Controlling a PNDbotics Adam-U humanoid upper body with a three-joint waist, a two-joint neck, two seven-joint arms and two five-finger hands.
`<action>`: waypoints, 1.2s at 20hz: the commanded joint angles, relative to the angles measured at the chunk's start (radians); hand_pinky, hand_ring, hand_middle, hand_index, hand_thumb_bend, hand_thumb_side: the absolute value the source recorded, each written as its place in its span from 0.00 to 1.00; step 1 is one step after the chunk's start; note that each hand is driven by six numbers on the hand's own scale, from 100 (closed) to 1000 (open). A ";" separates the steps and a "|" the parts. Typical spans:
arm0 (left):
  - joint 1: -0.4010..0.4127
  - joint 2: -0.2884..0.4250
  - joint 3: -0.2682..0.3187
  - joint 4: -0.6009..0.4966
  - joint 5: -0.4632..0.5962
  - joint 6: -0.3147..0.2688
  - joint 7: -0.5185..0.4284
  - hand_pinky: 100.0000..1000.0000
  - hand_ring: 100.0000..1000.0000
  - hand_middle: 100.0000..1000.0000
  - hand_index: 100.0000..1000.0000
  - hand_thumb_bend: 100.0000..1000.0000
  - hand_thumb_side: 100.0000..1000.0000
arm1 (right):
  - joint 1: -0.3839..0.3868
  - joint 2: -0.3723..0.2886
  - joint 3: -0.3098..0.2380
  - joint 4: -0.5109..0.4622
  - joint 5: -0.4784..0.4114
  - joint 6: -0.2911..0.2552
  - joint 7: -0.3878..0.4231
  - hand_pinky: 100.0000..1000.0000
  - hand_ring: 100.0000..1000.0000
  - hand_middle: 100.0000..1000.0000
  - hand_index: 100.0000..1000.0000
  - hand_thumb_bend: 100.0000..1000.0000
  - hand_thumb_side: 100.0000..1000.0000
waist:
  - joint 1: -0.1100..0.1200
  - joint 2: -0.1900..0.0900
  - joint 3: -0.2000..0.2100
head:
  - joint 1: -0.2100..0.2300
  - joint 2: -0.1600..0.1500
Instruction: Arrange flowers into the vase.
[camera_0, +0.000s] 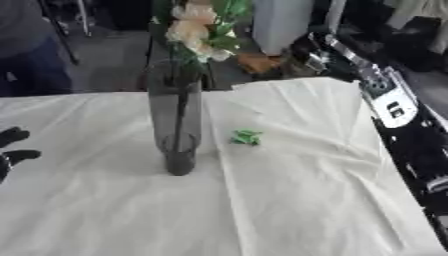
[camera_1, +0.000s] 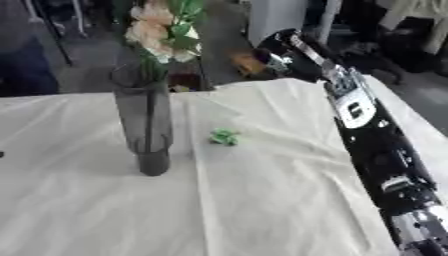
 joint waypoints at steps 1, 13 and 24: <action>-0.013 0.026 0.013 -0.017 -0.004 -0.006 0.003 0.87 0.66 0.78 0.86 1.00 0.94 | -0.007 -0.041 -0.015 -0.023 -0.031 0.014 -0.041 0.65 0.62 0.56 0.70 0.59 0.92 | 0.002 -0.010 -0.001 | 0.006 -0.002; -0.017 0.025 0.016 -0.022 -0.013 -0.014 0.002 0.88 0.66 0.78 0.87 1.00 0.94 | 0.033 -0.042 -0.022 -0.048 -0.064 0.037 -0.108 0.63 0.59 0.54 0.70 0.56 0.91 | -0.001 -0.005 0.000 | 0.013 -0.001; -0.015 0.027 0.022 -0.028 -0.027 -0.033 -0.005 0.90 0.69 0.81 0.89 1.00 1.00 | 0.051 -0.040 -0.027 -0.061 -0.076 0.044 -0.122 0.61 0.57 0.53 0.69 0.54 0.91 | 0.001 -0.006 -0.001 | 0.016 -0.003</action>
